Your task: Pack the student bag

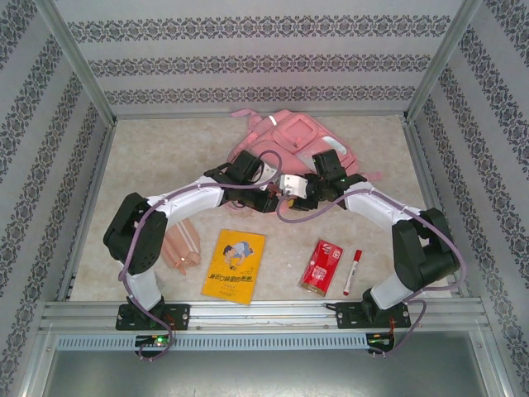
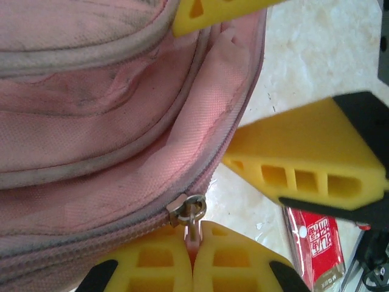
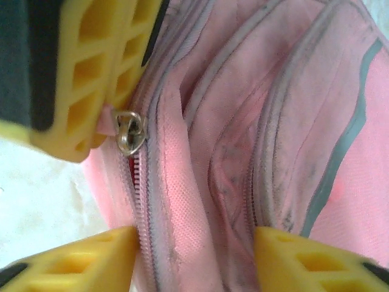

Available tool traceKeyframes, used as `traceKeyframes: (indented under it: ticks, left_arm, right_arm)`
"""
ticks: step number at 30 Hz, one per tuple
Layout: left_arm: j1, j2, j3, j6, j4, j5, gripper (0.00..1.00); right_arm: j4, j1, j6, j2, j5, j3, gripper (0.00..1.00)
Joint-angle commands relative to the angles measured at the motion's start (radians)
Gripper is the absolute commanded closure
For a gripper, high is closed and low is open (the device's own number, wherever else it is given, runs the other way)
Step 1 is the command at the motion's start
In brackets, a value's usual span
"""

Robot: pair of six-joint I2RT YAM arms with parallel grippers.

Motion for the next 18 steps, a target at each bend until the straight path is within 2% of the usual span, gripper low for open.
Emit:
traceKeyframes:
  ticks: [1,6,10,15,18]
  left_arm:
    - [0.016,-0.070,-0.008,0.045,0.082,0.094,1.00]
    - [0.094,-0.115,-0.016,0.075,0.042,0.103,1.00]
    - [0.162,-0.161,-0.027,0.143,-0.021,0.112,1.00]
    - [0.267,-0.202,-0.065,0.222,-0.110,-0.014,1.00]
    - [0.292,-0.179,-0.063,0.277,-0.154,0.001,1.00]
  right_arm:
    - [0.028,0.003,-0.051,0.009,0.040,-0.033,0.70]
    - [0.053,-0.013,-0.088,-0.047,0.069,-0.097,0.99]
    - [0.071,-0.036,-0.094,-0.067,0.105,-0.120,1.00]
    - [0.061,-0.075,-0.116,-0.090,0.108,-0.133,1.00]
    - [0.060,-0.083,-0.126,-0.101,0.100,-0.146,1.00]
